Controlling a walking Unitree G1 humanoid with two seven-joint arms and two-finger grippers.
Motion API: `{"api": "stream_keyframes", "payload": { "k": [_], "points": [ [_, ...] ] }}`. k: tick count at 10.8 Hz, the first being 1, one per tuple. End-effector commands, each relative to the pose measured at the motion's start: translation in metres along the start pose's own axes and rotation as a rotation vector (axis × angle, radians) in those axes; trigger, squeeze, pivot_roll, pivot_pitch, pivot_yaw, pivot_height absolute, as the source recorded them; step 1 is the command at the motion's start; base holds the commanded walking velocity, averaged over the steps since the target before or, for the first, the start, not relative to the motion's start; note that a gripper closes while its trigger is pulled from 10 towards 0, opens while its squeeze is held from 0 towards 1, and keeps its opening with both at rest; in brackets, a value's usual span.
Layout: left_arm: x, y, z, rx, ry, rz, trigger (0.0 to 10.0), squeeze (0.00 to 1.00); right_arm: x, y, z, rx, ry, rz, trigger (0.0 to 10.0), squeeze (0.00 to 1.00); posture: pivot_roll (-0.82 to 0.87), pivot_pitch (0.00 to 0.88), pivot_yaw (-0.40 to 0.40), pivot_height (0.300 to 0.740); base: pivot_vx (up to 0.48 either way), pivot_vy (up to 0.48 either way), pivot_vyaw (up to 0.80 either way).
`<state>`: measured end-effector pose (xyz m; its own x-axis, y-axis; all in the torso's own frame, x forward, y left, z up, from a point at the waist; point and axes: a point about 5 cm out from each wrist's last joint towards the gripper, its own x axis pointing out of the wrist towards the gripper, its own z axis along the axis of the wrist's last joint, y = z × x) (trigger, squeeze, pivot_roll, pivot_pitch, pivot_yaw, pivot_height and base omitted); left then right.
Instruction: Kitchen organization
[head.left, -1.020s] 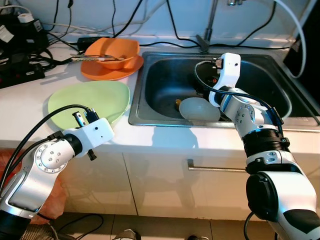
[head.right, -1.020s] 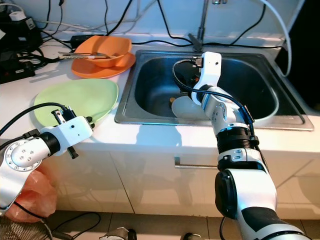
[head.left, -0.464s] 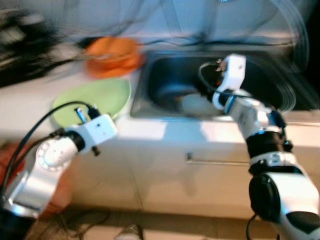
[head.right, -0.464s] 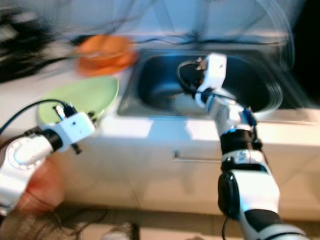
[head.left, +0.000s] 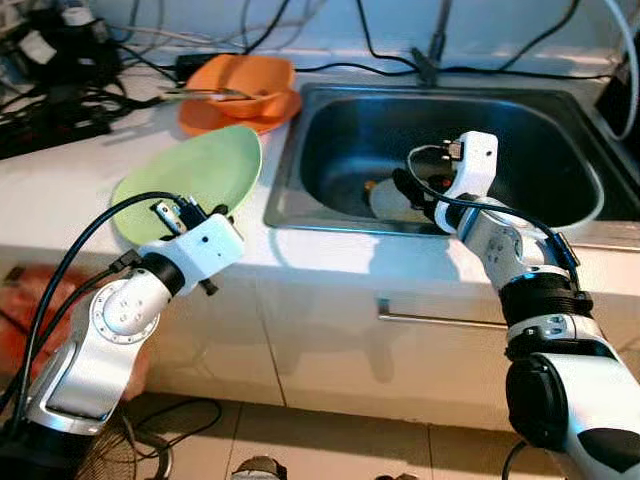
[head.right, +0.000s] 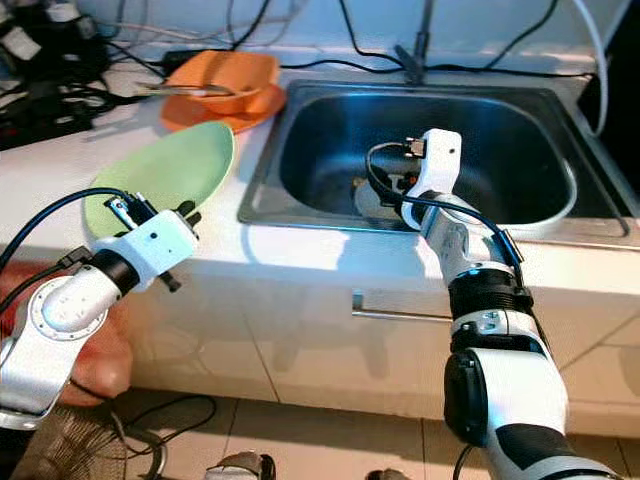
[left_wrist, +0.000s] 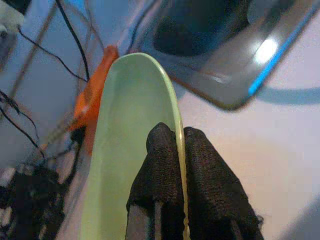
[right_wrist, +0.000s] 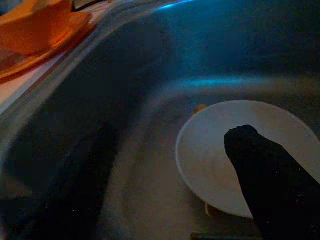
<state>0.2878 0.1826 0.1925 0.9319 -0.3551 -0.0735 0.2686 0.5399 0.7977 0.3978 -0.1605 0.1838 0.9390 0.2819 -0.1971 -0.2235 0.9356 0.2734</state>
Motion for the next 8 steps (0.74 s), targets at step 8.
{"api": "stream_keyframes", "payload": {
  "k": [8],
  "points": [
    [0.013,-0.033,0.039,0.143,-0.348,-0.004,0.0,0.00,-0.018,0.047,0.058,0.315,-0.020,0.525,10.0,0.00,0.14,0.077,0.031,0.740,0.000,0.000,0.00]
  ]
}}
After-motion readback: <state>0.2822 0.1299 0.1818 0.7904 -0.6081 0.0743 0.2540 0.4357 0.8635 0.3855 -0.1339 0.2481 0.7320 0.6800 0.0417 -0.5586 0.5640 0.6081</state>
